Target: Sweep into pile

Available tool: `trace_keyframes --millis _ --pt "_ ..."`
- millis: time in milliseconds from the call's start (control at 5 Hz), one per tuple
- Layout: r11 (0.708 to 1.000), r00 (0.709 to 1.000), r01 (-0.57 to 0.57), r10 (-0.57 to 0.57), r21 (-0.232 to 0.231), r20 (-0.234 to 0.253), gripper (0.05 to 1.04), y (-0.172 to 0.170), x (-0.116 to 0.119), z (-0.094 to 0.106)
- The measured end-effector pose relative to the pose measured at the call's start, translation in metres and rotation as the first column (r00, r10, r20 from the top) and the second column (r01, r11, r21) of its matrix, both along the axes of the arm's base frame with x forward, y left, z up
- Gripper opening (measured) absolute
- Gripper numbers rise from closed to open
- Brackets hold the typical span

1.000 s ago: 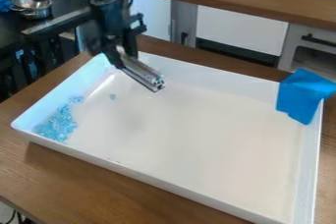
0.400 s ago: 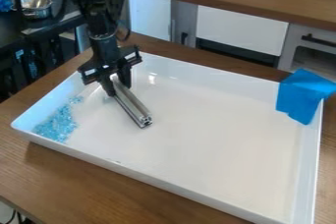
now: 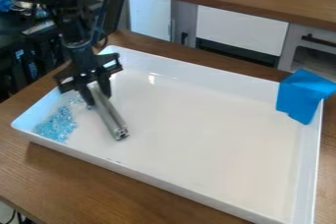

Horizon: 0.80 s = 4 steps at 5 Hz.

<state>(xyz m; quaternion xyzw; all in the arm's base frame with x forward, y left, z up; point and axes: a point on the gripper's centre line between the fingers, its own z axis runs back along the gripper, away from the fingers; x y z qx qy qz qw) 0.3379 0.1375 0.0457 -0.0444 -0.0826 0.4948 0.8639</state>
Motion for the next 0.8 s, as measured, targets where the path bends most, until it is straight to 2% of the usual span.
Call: trace_keyframes --millis 200,400,600,800 --pt "0.999 0.999 0.046 -0.046 -0.012 -0.019 0.37 -0.001 -0.022 0.0" --pt "0.997 0.997 0.079 -0.079 0.0 -0.012 0.37 0.0 -0.043 0.001" --pt "0.996 0.996 0.091 -0.091 -0.014 0.013 0.37 -0.005 -0.042 0.007" --pt "0.988 0.986 0.146 -0.142 -0.047 0.083 0.37 -0.028 -0.017 0.022"
